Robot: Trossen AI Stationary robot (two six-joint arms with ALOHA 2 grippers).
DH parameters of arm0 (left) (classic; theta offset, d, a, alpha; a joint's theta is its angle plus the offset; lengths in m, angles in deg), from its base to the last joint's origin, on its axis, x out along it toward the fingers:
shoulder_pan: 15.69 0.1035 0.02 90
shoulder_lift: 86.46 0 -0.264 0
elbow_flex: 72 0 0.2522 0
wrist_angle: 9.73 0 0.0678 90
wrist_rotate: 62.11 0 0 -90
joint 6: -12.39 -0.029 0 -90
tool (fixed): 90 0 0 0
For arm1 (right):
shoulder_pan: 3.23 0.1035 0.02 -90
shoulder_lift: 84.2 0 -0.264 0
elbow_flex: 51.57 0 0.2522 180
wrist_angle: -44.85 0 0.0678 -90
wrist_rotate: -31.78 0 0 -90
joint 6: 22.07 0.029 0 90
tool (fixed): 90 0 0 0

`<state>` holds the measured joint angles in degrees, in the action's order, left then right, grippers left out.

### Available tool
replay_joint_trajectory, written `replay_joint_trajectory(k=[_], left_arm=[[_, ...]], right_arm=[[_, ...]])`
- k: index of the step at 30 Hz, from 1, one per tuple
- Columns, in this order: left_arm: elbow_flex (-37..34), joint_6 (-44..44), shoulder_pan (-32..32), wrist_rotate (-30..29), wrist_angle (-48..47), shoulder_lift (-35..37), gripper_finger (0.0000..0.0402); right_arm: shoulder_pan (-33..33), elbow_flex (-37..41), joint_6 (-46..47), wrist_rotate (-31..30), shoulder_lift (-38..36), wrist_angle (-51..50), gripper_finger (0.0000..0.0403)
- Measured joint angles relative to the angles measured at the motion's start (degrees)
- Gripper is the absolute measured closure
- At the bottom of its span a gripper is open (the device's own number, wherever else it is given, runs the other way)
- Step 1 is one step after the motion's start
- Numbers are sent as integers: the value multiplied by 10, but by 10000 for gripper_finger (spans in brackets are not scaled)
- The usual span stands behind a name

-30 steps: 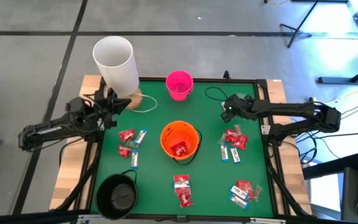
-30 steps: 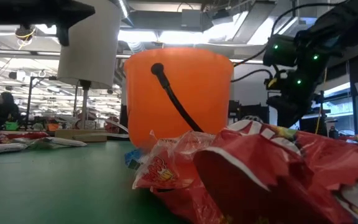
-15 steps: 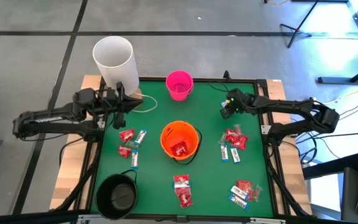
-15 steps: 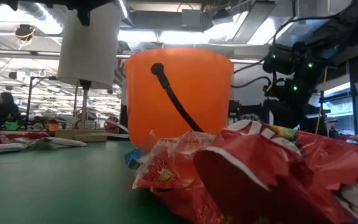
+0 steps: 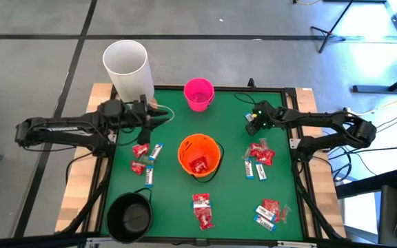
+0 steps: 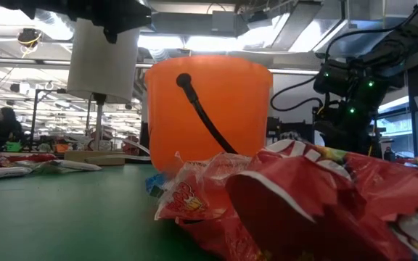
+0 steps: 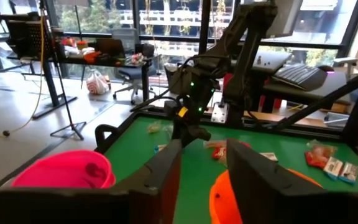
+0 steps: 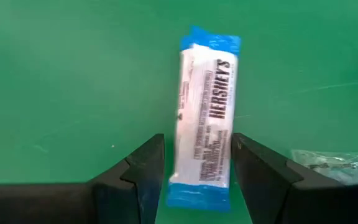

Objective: Sort candy
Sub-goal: Put the white chocolate into the black bucket

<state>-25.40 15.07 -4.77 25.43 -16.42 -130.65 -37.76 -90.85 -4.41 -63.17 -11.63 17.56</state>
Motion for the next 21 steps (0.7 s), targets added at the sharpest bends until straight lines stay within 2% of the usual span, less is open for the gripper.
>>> replay_joint_trajectory(k=[4,12,15,21], left_arm=[[0,8,-3,3,0,-12,260],[0,17,-14,4,0,-17,261],[0,17,-14,4,0,-17,261],[0,17,-14,2,0,-17,261]], right_arm=[[0,0,-2,-5,0,0,221],[0,0,-16,-15,0,1,229],[0,0,-17,-15,0,1,257],[0,0,-17,-15,0,5,343]])
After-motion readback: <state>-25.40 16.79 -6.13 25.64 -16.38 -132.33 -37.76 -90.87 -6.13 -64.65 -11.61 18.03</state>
